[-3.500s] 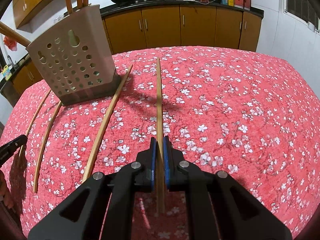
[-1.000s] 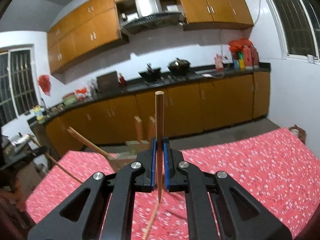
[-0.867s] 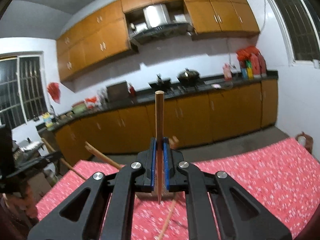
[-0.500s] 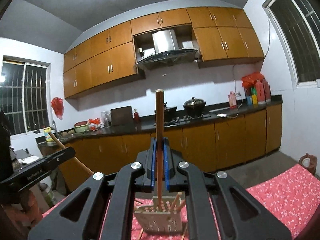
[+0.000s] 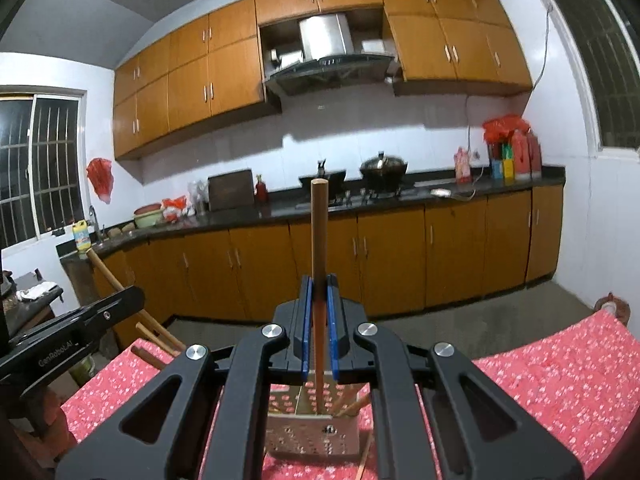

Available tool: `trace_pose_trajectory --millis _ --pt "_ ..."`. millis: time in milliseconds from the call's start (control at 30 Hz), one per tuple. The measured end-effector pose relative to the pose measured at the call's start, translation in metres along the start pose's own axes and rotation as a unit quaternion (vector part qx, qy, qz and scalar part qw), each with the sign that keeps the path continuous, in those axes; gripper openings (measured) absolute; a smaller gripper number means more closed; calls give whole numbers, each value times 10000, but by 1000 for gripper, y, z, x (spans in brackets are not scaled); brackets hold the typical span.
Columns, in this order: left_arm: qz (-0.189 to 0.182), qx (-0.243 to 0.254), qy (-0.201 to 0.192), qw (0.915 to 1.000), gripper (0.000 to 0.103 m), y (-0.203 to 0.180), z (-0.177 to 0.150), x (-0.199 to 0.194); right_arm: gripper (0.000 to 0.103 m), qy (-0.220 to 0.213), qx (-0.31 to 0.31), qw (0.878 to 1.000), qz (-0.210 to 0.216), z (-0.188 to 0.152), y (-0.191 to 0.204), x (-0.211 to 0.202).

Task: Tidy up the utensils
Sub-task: 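Open the left tool over the holder while the right tool releases its chopstick inside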

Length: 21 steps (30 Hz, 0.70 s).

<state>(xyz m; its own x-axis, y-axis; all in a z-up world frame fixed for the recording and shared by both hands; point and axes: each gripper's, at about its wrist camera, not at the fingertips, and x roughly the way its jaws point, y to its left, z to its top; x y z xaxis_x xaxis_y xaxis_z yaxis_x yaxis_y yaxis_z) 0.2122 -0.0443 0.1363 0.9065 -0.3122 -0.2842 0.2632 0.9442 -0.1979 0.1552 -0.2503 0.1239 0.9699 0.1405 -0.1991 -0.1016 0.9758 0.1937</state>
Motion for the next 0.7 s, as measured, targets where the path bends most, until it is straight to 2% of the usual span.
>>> trace_pose_trajectory --millis 33,67,100,167,500,600,700 --pt "-17 -11 17 10000 8 1 -2 0 10 27 24 10000 23 0 0 0" --pt "-28 -20 22 10000 8 1 -2 0 17 35 38 10000 26 0 0 -1" --pt "-27 -14 11 10000 9 1 -3 -1 31 7 65 10000 19 0 -1 -4" --pt "-46 -18 7 10000 10 3 -2 -3 38 -70 62 10000 13 2 -1 -10" --pt "21 -181 -145 9997 18 15 4 -35 38 -192 125 9996 -175 9 -19 -43" --pt "126 -263 -119 9995 18 28 -2 -50 38 -32 237 9990 -380 -2 -36 -52" --pt "311 -337 -8 9989 20 46 -17 -62 38 367 364 9962 -700 -26 -58 -50"
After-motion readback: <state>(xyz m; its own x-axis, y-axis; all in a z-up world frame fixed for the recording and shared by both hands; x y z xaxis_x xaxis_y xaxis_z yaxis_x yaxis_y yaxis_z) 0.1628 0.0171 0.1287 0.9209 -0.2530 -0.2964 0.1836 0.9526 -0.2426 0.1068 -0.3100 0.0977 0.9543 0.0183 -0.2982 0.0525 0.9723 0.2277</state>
